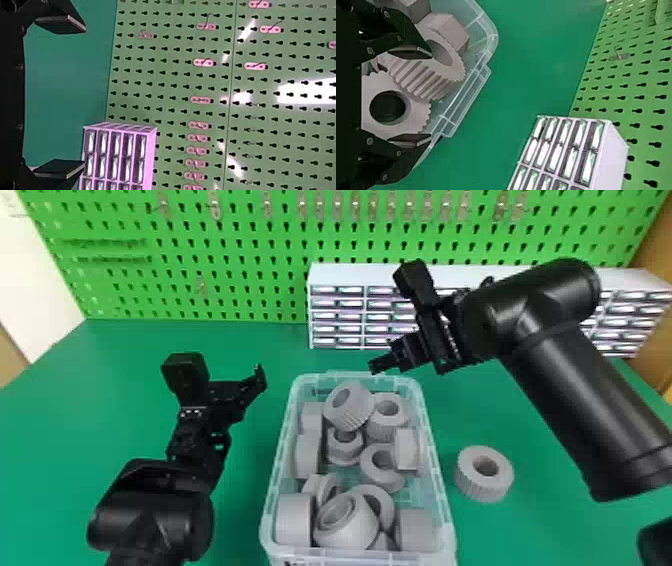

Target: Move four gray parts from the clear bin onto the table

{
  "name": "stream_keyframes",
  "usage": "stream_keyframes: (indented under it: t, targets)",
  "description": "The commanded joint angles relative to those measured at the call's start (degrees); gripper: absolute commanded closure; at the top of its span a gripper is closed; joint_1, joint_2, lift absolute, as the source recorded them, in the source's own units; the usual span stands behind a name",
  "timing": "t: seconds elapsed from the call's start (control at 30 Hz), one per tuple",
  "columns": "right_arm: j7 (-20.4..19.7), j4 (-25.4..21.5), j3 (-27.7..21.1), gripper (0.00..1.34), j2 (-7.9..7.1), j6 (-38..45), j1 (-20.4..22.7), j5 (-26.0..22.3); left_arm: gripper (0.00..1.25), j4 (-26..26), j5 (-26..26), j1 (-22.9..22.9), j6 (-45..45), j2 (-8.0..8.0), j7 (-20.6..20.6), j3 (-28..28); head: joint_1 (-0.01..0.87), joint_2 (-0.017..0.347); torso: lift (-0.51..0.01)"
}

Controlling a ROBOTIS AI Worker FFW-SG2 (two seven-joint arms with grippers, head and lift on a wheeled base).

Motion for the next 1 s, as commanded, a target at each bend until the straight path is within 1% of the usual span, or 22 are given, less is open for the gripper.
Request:
stream_keyframes:
  t: [0.0,0.17,0.53,0.77,0.97]
  targets:
    - [0.0,2.6,0.6,0.52,0.09,-0.9,-0.5,-0.3,0.09,0.0,0.0,-0.1,0.0,0.00,-0.1,0.1,0.693,0.072,-0.052]
    - [0.0,4.7,1.7,0.52,0.09,-2.0,-0.6,-1.1,0.09,0.0,-0.1,-0.1,0.0,0.00,0.0,0.0,0.693,0.072,-0.052]
    - [0.4,5.9,4.9,0.52,-0.44,-2.0,-0.5,-1.6,0.09,0.0,-0.1,0.1,0.0,0.09,-0.1,0.4,0.693,0.072,-0.052]
    - [3.2,6.5,5.7,0.52,-0.61,-2.2,-0.5,-1.6,0.09,0.0,-0.1,0.2,0.0,0.09,0.0,0.6,0.693,0.072,-0.052]
    - [4.0,6.5,7.0,0.52,-0.61,-2.0,-0.7,-1.5,0.09,0.0,-0.1,0.1,0.0,0.09,-0.1,0.7,0.693,0.072,-0.052]
